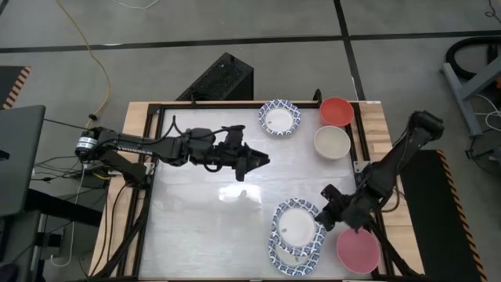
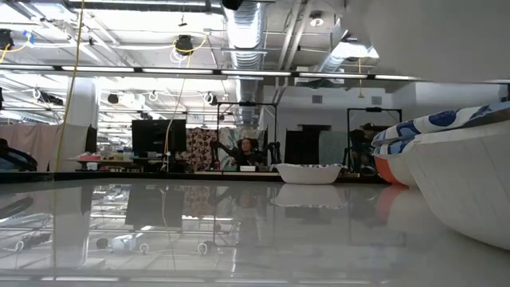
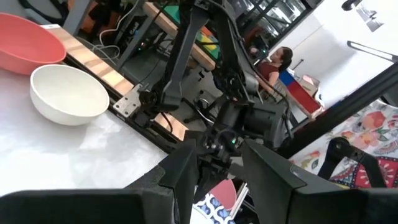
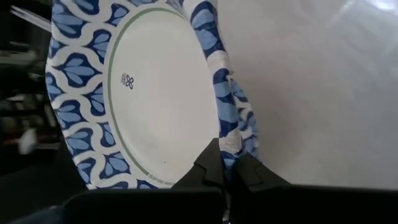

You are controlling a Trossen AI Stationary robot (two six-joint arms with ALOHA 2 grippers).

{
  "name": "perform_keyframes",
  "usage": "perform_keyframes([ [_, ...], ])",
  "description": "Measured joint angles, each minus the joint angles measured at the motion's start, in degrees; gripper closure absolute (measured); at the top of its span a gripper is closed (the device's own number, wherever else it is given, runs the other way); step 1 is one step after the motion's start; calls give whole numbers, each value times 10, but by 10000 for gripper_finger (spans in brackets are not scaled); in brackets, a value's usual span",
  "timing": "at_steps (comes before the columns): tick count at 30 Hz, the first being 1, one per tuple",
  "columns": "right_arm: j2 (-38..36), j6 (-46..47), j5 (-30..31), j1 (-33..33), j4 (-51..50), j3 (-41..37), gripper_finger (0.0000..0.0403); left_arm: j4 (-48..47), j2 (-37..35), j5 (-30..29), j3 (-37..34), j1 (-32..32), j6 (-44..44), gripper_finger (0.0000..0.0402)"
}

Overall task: Nest bowls inside each other
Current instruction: Stack the bottom right white blue patterned bowl on top of the bottom white blue patterned bowls

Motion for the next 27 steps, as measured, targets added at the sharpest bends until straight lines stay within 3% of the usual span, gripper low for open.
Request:
perform_keyframes([
  [6,50,18,-9,5,16,0,387,2,0,-15,0,3,3,282],
  [15,82,16,-83,5,55,0,387,2,0,-50,0,4,32,282],
  [27,91,-21,-74,5,63,0,387,0,0,-55,0,6,31,282],
])
